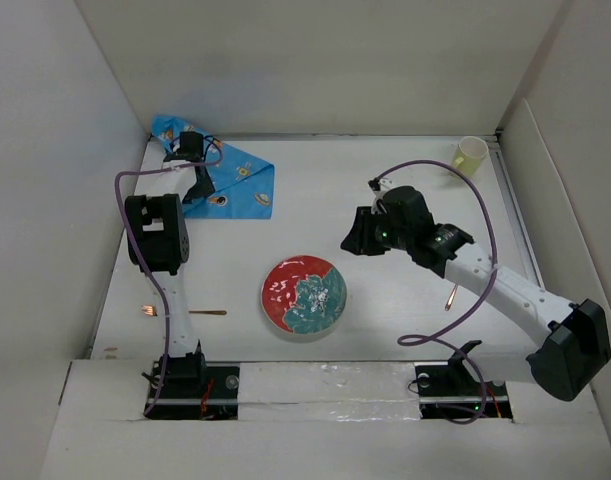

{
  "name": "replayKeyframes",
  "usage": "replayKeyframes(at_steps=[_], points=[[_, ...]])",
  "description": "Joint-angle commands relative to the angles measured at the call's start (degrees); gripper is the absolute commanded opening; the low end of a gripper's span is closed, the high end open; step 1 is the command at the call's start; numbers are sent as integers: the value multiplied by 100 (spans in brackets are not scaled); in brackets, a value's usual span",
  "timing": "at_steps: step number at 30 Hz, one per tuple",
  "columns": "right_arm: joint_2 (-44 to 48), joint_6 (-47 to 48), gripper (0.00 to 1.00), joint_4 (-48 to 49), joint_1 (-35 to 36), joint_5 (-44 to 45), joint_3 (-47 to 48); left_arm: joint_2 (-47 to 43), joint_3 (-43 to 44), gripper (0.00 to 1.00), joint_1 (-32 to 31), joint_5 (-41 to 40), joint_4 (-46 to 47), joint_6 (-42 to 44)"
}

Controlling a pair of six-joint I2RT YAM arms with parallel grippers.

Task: Set the dinner table for one person

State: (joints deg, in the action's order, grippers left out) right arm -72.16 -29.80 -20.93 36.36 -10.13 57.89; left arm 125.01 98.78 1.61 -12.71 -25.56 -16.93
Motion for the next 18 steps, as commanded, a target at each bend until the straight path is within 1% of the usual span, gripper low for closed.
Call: replayKeyframes(at_steps=[1,4,7,8,9,11,12,15,17,18], points=[[-17,36,37,273,47,-33,21,67,212,40,24,-337,-98,84],[-35,45,37,282,47,-33,38,102,220,32,24,-355,-54,67],[-61,53,36,291,47,-24,38,181,299,31,24,-311,-98,67],[-79,62,36,291,47,-7,38,225,326,27,24,-294,-116,67],[-96,62,36,308,47,-6,38,217,326,16,24,-328,-116,58],[-175,62,37,370,47,-6,56,130,291,7,24,-372,-72,32],[-228,54,37,405,47,-15,65,85,291,0,24,-390,-54,32],[-490,18,39,581,47,-15,117,-196,265,0,24,-461,24,-39],[-841,18,40,686,99,-50,274,-625,125,0,24,-487,191,-100],[-843,18,40,687,99,-50,276,-627,124,0,24,-487,192,-100]])
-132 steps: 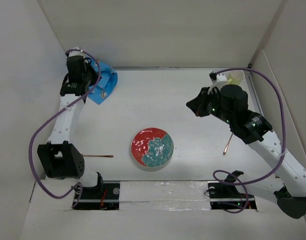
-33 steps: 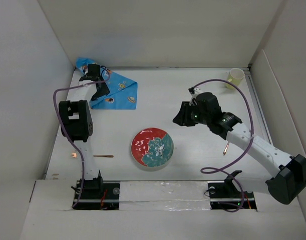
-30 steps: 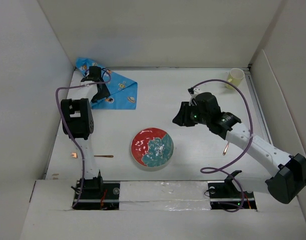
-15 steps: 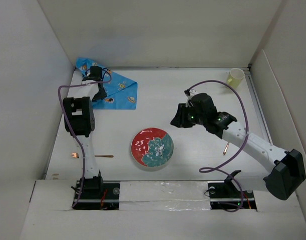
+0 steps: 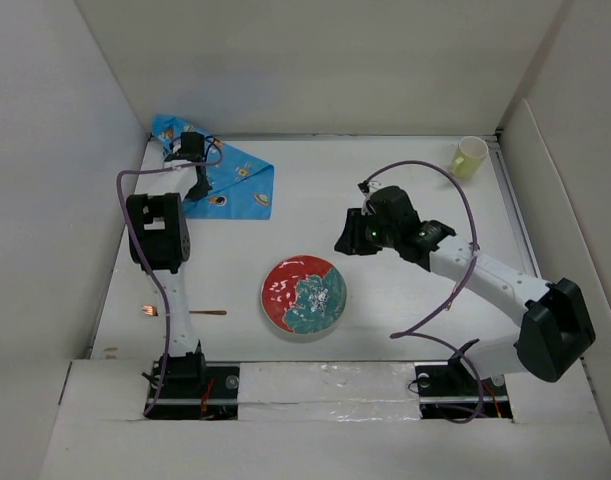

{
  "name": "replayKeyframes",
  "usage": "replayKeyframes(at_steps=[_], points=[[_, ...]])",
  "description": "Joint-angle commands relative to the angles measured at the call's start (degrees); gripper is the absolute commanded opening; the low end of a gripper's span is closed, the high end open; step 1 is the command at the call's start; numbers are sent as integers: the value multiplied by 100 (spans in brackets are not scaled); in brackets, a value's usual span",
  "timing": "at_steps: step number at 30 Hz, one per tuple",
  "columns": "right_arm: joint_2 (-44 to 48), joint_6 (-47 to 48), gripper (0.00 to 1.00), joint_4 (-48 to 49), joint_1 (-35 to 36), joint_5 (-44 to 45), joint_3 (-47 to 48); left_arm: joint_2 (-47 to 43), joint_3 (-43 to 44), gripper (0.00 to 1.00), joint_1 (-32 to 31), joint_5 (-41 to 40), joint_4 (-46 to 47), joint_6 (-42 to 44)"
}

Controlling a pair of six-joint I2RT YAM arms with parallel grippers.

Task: Set the dinner table for one person

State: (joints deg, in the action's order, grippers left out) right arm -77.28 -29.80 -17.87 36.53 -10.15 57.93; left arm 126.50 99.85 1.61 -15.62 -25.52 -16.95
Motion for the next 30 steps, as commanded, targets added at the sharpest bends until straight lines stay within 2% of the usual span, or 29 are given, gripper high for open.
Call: replayKeyframes(at_steps=[1,3,9,12,15,16,18,19,23,26,30], points=[[-480,18,40,407,82,-57,332,-1211,-105,0,24,-135,301,-150],[-568,-8,40,450,82,-57,368,-1398,-281,0,24,-74,424,-203],[-736,1,40,565,134,-22,552,-2664,-1055,0,24,927,934,-694],[-815,44,41,635,135,-4,701,-3183,-1302,0,-248,1359,1145,-932],[-965,97,48,531,135,92,956,-3578,-1284,0,-380,2192,1346,-1492],[-991,106,54,521,135,223,1018,-3832,-1389,0,-433,2603,1461,-1661],[-1061,132,59,390,135,452,1194,-4070,-1538,0,-433,2879,1847,-1986],[-1070,133,64,381,82,540,1246,-4333,-1800,0,-485,3158,2136,-2231],[-1097,150,70,451,20,506,1273,-4915,-2672,0,-486,3802,2988,-2864],[-1123,124,74,530,-119,365,1361,-4986,-2866,0,-994,3838,3175,-2841],[-1097,72,76,381,-243,558,1607,-4653,-3015,0,-2380,3461,3570,-2963]])
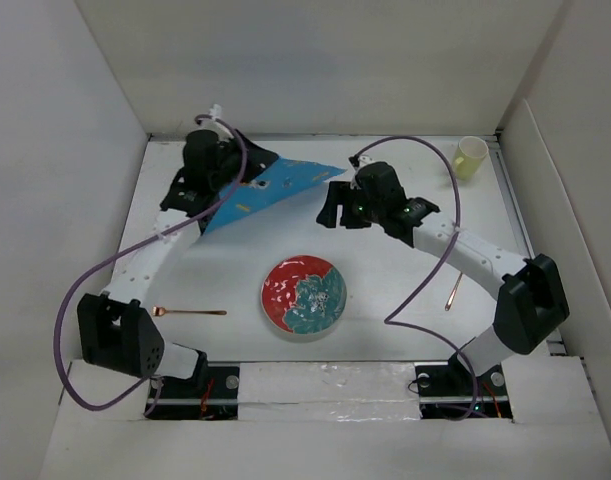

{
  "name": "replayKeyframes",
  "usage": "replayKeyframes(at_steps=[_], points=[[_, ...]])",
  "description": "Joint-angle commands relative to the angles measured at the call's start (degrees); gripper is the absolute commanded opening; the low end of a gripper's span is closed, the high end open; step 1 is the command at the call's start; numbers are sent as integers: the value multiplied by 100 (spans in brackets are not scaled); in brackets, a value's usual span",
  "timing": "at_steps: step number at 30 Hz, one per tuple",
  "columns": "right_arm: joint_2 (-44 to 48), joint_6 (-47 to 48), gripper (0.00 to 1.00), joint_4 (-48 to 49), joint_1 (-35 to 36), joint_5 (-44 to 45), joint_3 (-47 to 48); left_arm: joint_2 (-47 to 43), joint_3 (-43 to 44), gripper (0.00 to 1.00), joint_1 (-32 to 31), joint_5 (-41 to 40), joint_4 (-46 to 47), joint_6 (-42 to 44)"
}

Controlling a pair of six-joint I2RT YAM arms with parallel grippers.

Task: Set the dinner table for one person

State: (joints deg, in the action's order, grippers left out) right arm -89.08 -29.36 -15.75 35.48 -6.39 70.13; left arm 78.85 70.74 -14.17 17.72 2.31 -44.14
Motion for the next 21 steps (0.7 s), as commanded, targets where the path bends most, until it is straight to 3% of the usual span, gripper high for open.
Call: replayKeyframes(at_steps=[1,3,4,7,9,10,12,13,14,15,16,17,21], points=[[205,-7,72,151,-191,339,361,209,-139,0,-989,-143,989,-270],[364,-60,63,107,-357,454,248,568,-148,0,-1279,-338,1244,-471],[574,-87,41,81,-410,594,56,718,-96,0,-1516,-408,1385,-534],[944,-245,5,-42,-673,972,-358,1438,367,0,-1904,-620,1510,-491],[1392,-376,0,-34,-823,1026,-894,1982,755,12,-2290,-567,1239,-350],[1532,-429,0,-25,-963,1043,-1078,2107,1044,26,-2413,-594,1037,-167],[1963,-561,5,10,-1078,1052,-1606,2274,1222,42,-2669,-786,869,-16],[2086,-614,19,28,-1131,1070,-1747,2284,1345,47,-2669,-805,729,97],[2183,-658,27,19,-1218,1061,-1887,2293,1398,58,-2669,-822,649,151],[2410,-719,48,89,-1289,1000,-2176,2241,1607,63,-2669,-1066,205,499],[2413,-720,48,89,-1290,1000,-2179,2240,1610,63,-2669,-1068,200,503],[2439,-781,56,89,-1359,974,-2275,2110,1662,62,-2669,-1460,-131,773],[2071,-930,59,125,-1413,798,-2232,1538,1225,54,-2337,-2543,-686,1082]])
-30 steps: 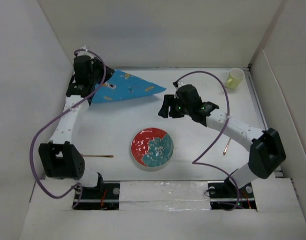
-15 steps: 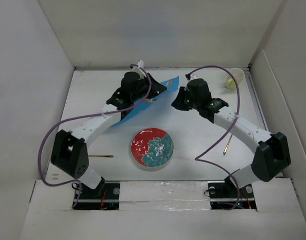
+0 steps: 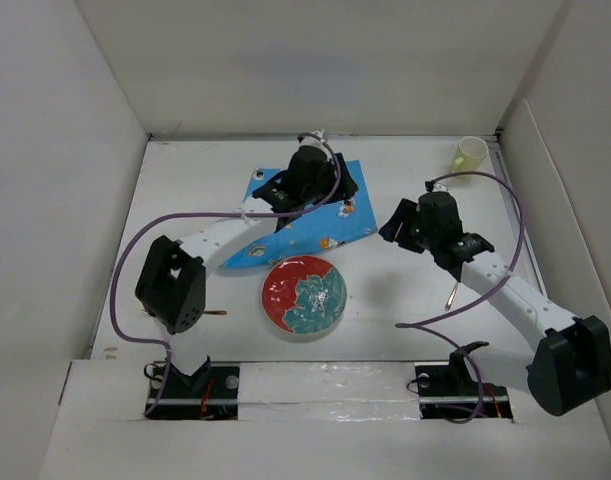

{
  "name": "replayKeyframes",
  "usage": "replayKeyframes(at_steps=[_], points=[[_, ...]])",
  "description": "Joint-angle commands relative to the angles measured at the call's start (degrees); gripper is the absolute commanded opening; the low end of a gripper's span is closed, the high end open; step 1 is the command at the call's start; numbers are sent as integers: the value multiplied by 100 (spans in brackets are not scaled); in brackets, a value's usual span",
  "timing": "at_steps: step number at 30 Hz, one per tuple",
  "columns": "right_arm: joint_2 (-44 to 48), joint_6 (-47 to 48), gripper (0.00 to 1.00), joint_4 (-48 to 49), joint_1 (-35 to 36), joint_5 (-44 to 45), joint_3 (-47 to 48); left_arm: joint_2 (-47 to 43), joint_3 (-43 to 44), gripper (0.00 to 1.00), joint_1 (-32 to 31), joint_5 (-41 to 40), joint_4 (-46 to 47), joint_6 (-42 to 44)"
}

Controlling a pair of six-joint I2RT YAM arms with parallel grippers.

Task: Set the dinner table for one person

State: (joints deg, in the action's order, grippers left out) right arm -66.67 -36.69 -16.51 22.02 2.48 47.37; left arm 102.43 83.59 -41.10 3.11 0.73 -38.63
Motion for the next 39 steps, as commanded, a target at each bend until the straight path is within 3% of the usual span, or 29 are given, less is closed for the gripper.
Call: replayKeyframes(at_steps=[1,7,9,12,14,16,20,23,26,32,39], points=[[-292,-216,59,192,-119,-142,105,-934,-193,53,479,-1207,-635,584],[-1337,-181,69,271,-181,-556,657,-1664,-1519,58,1726,-1173,-1286,497],[-1645,-146,67,368,-181,-590,877,-2129,-2228,59,2200,-877,-1182,314],[-2304,-40,45,289,-181,-442,1457,-2579,-3021,59,3413,36,-892,137],[-2830,47,25,167,-181,-328,1930,-2579,-3164,59,4106,337,-1004,171],[-3157,117,0,52,-128,-283,2257,-2535,-3253,58,4320,252,-1197,250],[-4140,293,0,-404,-128,-20,3039,-2203,-3227,55,4427,-249,-1654,49],[-4511,355,30,-598,-128,-63,3611,-1930,-3209,54,4427,-435,-1761,31],[-4863,364,45,-721,-128,-151,3972,-1754,-3218,54,4427,-461,-1629,-13],[-5382,487,49,-1117,109,-82,4736,-1569,-3112,51,4427,-1170,-1796,-232],[-5690,443,49,-1328,109,191,5036,-1200,-2963,52,4488,-1094,-1690,-268]])
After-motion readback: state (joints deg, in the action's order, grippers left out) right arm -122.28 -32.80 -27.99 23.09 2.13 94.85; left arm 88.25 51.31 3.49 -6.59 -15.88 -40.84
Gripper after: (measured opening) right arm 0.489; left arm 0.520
